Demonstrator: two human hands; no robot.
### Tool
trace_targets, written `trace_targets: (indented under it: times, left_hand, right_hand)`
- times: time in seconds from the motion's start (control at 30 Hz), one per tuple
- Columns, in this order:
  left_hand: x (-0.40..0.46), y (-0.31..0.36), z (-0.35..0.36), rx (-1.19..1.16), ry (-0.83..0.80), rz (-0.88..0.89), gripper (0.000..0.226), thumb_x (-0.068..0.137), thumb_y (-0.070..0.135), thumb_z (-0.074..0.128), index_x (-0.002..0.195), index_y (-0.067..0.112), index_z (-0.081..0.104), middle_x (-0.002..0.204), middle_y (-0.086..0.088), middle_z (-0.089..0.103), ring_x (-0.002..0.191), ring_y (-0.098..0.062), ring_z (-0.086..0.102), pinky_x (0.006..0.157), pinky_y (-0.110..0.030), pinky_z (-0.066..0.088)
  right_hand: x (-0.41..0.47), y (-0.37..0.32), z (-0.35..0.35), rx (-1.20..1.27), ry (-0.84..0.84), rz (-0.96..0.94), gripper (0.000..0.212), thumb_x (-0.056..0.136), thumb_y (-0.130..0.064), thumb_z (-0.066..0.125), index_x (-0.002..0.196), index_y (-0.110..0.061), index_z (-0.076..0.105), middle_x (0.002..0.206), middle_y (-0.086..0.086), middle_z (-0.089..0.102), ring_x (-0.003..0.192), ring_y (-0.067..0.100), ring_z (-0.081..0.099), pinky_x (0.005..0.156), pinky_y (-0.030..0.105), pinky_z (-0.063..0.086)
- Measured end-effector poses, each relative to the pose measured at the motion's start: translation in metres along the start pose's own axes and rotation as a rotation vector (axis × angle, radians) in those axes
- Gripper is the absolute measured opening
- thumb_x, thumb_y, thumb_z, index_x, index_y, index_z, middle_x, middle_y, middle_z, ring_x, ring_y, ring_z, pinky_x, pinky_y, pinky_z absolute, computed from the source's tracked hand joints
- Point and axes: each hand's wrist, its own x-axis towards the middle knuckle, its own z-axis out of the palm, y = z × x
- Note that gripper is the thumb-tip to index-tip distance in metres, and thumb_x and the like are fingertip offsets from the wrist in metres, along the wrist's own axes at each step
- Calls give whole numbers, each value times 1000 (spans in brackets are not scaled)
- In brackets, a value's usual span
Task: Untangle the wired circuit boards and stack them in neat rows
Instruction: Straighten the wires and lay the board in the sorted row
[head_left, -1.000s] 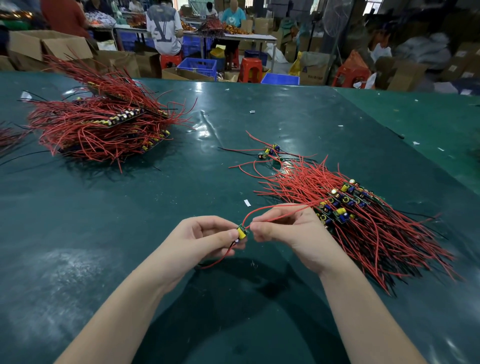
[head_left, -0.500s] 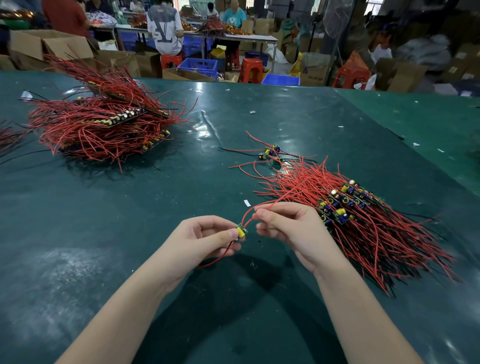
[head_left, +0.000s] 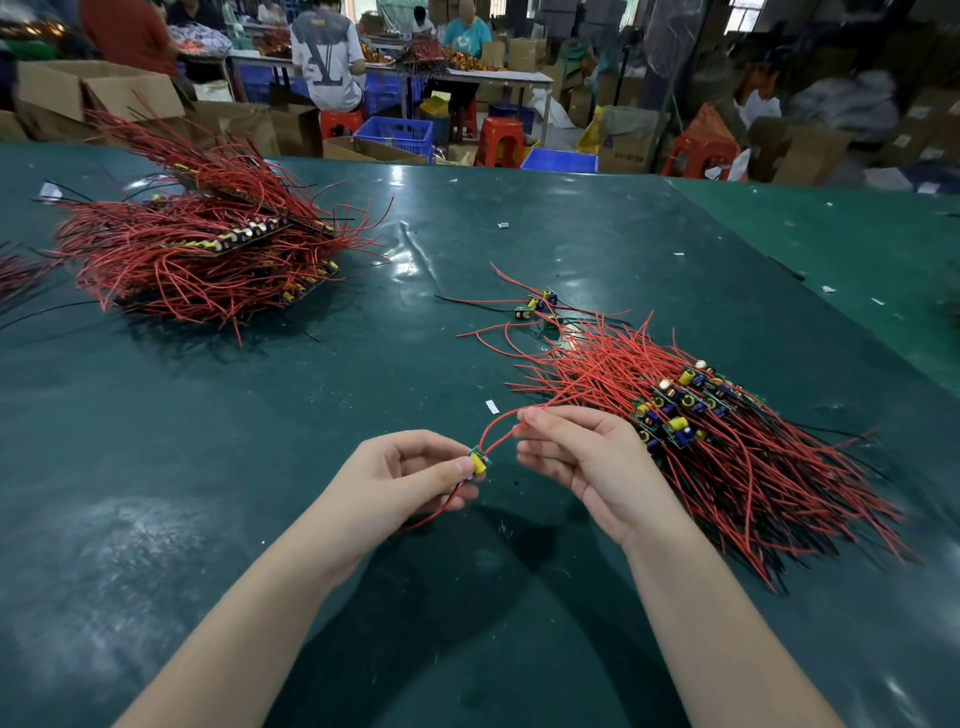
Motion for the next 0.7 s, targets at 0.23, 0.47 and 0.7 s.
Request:
trace_targets:
  times: [0.23, 0.47, 0.7]
  left_hand:
    - [1, -4, 1, 140, 60, 105, 7, 78, 18, 77, 84, 16, 74, 84, -8, 75, 77, -16, 71, 70, -21, 56]
    - [0, -13, 9, 319, 93, 234, 10, 79, 14, 77, 81, 23, 74, 79, 2, 74, 75, -8, 70, 68, -14, 51]
    - [0, -15, 10, 365, 119, 233, 7, 80, 15, 77, 82, 21, 74, 78, 0, 74, 73, -10, 70, 68, -16, 52]
  right_hand:
    - [-1, -1, 0, -47, -130, 106, 33, 63, -27, 79, 88, -6, 75, 86, 11, 74, 69, 16, 70, 65, 24, 56]
    - [-1, 5, 5, -156, -58, 49, 7, 80, -16, 74, 75, -12, 75, 76, 4, 73, 65, 10, 67, 67, 21, 55]
    - [0, 5, 0, -269, -40, -12, 12, 79, -7, 74, 72, -14, 79, 79, 4, 75, 67, 10, 67, 68, 20, 56]
